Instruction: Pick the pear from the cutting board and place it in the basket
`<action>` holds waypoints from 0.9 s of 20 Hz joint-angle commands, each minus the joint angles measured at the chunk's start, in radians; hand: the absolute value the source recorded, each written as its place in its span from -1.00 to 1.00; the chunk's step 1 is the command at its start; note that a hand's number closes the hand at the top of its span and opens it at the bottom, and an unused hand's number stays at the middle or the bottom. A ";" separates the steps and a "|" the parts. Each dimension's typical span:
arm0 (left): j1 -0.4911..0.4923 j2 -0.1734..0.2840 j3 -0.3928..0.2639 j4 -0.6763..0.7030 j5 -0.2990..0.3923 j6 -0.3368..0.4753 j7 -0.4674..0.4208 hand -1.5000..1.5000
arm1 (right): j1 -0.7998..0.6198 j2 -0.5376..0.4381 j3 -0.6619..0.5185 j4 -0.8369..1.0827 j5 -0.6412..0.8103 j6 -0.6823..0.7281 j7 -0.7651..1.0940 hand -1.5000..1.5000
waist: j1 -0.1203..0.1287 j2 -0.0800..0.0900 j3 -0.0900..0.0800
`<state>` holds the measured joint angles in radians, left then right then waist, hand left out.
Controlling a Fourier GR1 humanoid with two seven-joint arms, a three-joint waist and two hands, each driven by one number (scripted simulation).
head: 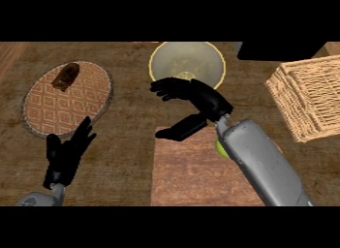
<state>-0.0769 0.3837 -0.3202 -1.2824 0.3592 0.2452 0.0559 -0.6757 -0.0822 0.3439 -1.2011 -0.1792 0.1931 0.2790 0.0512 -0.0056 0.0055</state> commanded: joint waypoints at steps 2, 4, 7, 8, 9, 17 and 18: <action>0.067 0.030 -0.011 0.043 0.015 -0.020 0.077 0.00 | -0.198 -0.186 0.080 0.034 0.200 0.050 0.152 -1.00 | -0.011 0.002 -0.010; 0.063 0.052 0.000 0.013 0.023 -0.027 0.100 0.00 | -0.294 -0.245 0.053 0.061 0.193 0.128 0.198 -1.00 | -0.007 0.005 -0.008; 0.101 0.049 -0.011 -0.005 0.031 -0.048 0.090 0.00 | -0.405 -0.315 0.061 0.107 0.184 0.287 0.225 -1.00 | 0.002 0.008 -0.008; 0.092 0.043 -0.009 0.000 0.017 -0.023 0.091 0.00 | -0.448 -0.348 0.051 0.129 0.166 0.355 0.241 -1.00 | -0.001 0.010 -0.008; 0.081 0.048 -0.008 -0.009 0.023 -0.032 0.108 0.00 | -0.488 -0.364 0.032 0.175 0.154 0.400 0.219 -1.00 | 0.001 0.015 -0.007; 0.089 0.066 0.014 0.008 0.024 -0.051 0.101 0.00 | -0.667 -0.484 0.031 0.391 0.044 0.892 0.239 -1.00 | -0.005 0.021 -0.008; 0.105 0.040 -0.007 -0.025 0.007 -0.015 0.107 0.00 | -0.668 -0.487 0.046 0.400 0.045 0.937 0.228 -1.00 | -0.005 0.017 -0.007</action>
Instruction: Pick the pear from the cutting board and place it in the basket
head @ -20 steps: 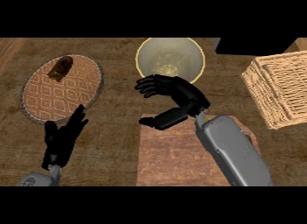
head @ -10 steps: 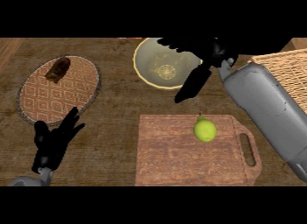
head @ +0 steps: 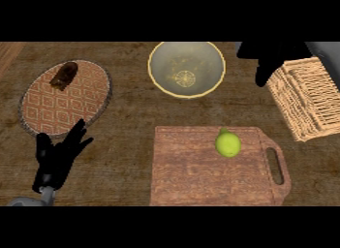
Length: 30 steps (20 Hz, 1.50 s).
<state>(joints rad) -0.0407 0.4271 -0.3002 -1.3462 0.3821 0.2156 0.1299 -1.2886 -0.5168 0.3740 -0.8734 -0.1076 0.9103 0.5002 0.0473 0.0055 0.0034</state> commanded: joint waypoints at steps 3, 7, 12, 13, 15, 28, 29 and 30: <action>0.056 -0.021 -0.029 0.081 -0.019 -0.012 -0.003 0.00 | -0.105 -0.031 0.038 0.153 0.004 0.254 -0.003 -1.00 | 0.000 0.013 -0.006; 0.094 0.018 -0.008 0.040 -0.019 -0.019 0.002 0.00 | -0.148 -0.066 0.050 0.198 0.028 0.336 -0.057 -1.00 | 0.004 0.009 -0.004; 0.062 0.034 0.040 0.049 0.008 -0.042 0.038 0.00 | -0.111 0.000 0.054 0.210 0.072 0.277 -0.126 -1.00 | -0.018 0.004 -0.004; 0.089 -0.004 -0.009 0.008 -0.026 -0.004 0.044 0.00 | -0.114 0.035 0.058 0.238 0.091 0.235 -0.120 -1.00 | -0.010 0.005 -0.004; 0.109 -0.019 -0.028 -0.032 -0.048 0.033 0.066 0.00 | -0.072 0.023 0.059 0.229 0.119 0.216 -0.163 -1.00 | -0.012 0.004 -0.003; 0.155 -0.022 0.008 -0.045 -0.058 0.004 0.061 0.00 | 0.109 0.168 0.083 0.148 0.259 0.047 -0.206 -1.00 | -0.030 -0.003 -0.003; 0.149 -0.016 0.019 -0.014 -0.063 -0.017 0.026 0.00 | 0.119 0.155 0.094 0.149 0.284 0.055 -0.228 -1.00 | -0.030 -0.002 -0.003; 0.153 -0.012 0.019 -0.032 -0.064 -0.006 0.048 0.00 | 0.149 0.169 0.118 0.126 0.308 0.035 -0.234 -1.00 | -0.031 -0.002 -0.003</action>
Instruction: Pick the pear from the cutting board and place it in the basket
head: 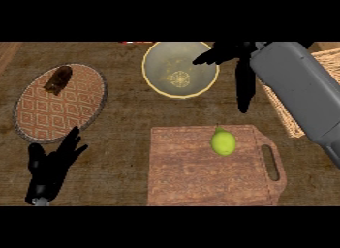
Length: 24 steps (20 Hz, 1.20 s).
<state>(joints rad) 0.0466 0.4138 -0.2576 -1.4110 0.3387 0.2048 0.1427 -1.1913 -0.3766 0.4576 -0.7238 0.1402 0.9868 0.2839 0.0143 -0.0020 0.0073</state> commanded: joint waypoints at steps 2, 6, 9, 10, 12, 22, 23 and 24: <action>0.044 -0.047 -0.049 0.061 -0.053 0.044 0.037 0.00 | 0.097 -0.001 0.044 -0.049 0.077 -0.020 -0.063 -1.00 | -0.007 0.006 -0.007; 0.032 -0.034 -0.025 0.001 -0.044 0.040 0.101 0.00 | 0.130 -0.005 0.040 -0.048 0.127 -0.037 -0.108 -1.00 | -0.002 0.005 -0.007; 0.017 0.012 0.043 0.072 -0.010 -0.034 0.065 0.00 | 0.162 -0.014 0.027 -0.091 0.129 -0.019 -0.102 -1.00 | -0.014 0.003 -0.008; 0.074 -0.008 0.002 0.021 -0.029 -0.011 0.075 0.00 | 0.194 0.033 0.029 -0.113 0.131 -0.067 -0.060 -1.00 | -0.013 0.000 -0.007; 0.044 -0.028 0.014 0.041 -0.028 -0.014 0.065 0.00 | 0.165 0.048 0.020 -0.034 0.167 -0.087 -0.109 -1.00 | 0.001 0.007 -0.007; 0.076 -0.029 0.036 0.001 -0.055 -0.020 0.084 0.00 | 0.294 0.050 0.013 -0.161 0.234 -0.117 -0.119 -1.00 | -0.012 0.000 -0.007; 0.030 -0.025 0.067 0.111 -0.050 -0.046 0.047 0.00 | 0.285 0.071 0.009 -0.139 0.238 -0.132 -0.109 -1.00 | -0.015 0.003 -0.008; 0.091 -0.048 0.028 0.003 -0.062 -0.016 0.074 0.00 | 0.306 0.071 0.010 -0.128 0.255 -0.160 -0.139 -1.00 | -0.005 0.002 -0.007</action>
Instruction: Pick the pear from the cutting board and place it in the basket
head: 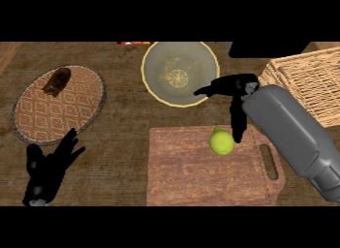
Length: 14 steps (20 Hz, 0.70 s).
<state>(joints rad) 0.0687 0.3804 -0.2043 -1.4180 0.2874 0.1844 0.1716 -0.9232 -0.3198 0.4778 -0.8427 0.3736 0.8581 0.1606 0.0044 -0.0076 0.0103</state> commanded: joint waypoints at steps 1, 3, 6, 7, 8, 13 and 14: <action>0.020 -0.022 -0.008 0.078 -0.001 -0.018 0.035 0.00 | 0.009 0.013 -0.029 -0.012 0.011 0.003 0.005 -1.00 | -0.001 0.008 -0.011; 0.039 -0.013 -0.004 0.068 -0.009 -0.026 0.030 0.00 | 0.031 0.052 -0.017 0.004 0.040 -0.033 0.015 -1.00 | 0.003 0.009 -0.010; 0.052 -0.019 -0.005 0.041 -0.027 -0.008 0.039 0.00 | 0.078 0.072 -0.001 -0.041 0.067 -0.051 0.031 -1.00 | -0.002 0.006 -0.010; 0.023 -0.010 0.004 0.070 -0.022 -0.031 0.038 0.00 | 0.044 0.069 0.018 0.027 0.091 -0.027 -0.008 -1.00 | 0.006 0.011 -0.010; 0.025 -0.002 0.019 0.076 -0.002 -0.060 0.025 0.00 | 0.085 0.054 0.052 0.004 0.120 -0.031 -0.021 -1.00 | 0.003 0.010 -0.011; -0.003 -0.029 0.009 0.071 -0.039 -0.023 0.063 0.00 | 0.055 0.069 0.055 0.061 0.163 0.005 -0.025 -1.00 | 0.005 0.012 -0.010; 0.010 -0.026 0.031 0.085 -0.026 -0.040 0.042 0.00 | 0.088 0.042 0.037 0.006 0.152 0.024 -0.014 -1.00 | -0.003 0.008 -0.011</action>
<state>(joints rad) 0.0699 0.3676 -0.1748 -1.4183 0.2678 0.1567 0.1932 -0.8602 -0.2746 0.5145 -0.8214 0.5017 0.8641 0.1381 0.0071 -0.0052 0.0102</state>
